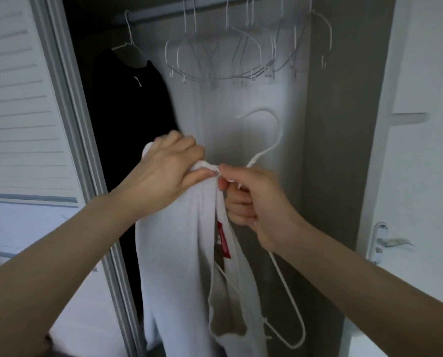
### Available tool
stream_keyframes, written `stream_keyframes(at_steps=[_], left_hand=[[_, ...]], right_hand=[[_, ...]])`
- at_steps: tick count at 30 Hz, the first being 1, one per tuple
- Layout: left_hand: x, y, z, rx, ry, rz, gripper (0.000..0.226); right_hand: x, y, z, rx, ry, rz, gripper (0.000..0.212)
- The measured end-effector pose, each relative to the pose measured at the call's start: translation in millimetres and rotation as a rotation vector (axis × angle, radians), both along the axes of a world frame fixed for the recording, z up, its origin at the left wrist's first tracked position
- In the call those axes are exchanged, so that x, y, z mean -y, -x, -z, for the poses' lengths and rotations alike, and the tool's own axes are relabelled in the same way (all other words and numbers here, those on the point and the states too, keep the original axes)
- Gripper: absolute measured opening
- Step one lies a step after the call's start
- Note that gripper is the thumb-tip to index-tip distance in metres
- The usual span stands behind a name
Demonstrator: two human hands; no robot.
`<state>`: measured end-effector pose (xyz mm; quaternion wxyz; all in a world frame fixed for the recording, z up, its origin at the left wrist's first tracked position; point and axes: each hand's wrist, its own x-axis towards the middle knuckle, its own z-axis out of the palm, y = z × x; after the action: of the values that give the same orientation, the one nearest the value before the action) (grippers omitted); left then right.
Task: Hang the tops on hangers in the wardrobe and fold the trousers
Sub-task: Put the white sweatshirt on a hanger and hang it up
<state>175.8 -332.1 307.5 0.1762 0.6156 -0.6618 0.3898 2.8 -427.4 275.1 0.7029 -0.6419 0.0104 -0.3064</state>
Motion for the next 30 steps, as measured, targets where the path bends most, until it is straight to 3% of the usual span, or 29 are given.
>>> stream_keyframes(at_steps=[2, 4, 6, 8, 12, 14, 18, 21, 23, 30], left_hand=[[0.3, -4.7, -2.2, -0.101, -0.029, 0.038, 0.055], [0.5, -12.3, -1.4, -0.239, -0.005, 0.068, 0.053], [-0.3, -18.5, -1.2, -0.408, 0.067, 0.12, 0.051], [0.9, -22.5, -1.7, -0.518, 0.128, 0.132, 0.047], [9.5, -24.5, 0.8, -0.607, 0.164, 0.147, 0.046], [12.1, -24.5, 2.5, -0.623, 0.169, 0.143, 0.047], [5.2, -31.3, 4.0, -0.664, 0.222, 0.113, 0.047], [-10.7, -42.3, -0.3, -0.686, 0.303, 0.056, 0.048], [-26.7, -53.8, -2.4, -0.672, 0.326, -0.017, 0.049], [-77.6, -92.2, 15.6, -0.586, 0.282, -0.24, 0.046]], right_hand=[[8.6, 2.6, -8.6, -0.061, -0.031, -0.226, 0.035], [25.7, 3.4, -7.6, -0.106, -0.104, -0.444, 0.058], [39.6, 0.8, 5.9, -0.159, -0.19, -0.557, 0.072], [50.3, -2.0, 28.7, -0.194, -0.213, -0.618, 0.073], [50.4, -17.5, 55.8, -0.303, 0.037, -0.446, 0.043], [43.0, -25.2, 63.3, -0.45, 0.374, -0.298, 0.032], [44.2, -8.7, 85.8, -0.49, 0.875, -0.168, 0.027], [57.8, 8.7, 101.4, -0.646, 1.441, -0.062, 0.03], [66.1, 16.6, 100.8, -0.67, 1.452, -0.008, 0.03], [109.7, 36.6, 61.8, -0.423, 1.355, 0.318, 0.033]])
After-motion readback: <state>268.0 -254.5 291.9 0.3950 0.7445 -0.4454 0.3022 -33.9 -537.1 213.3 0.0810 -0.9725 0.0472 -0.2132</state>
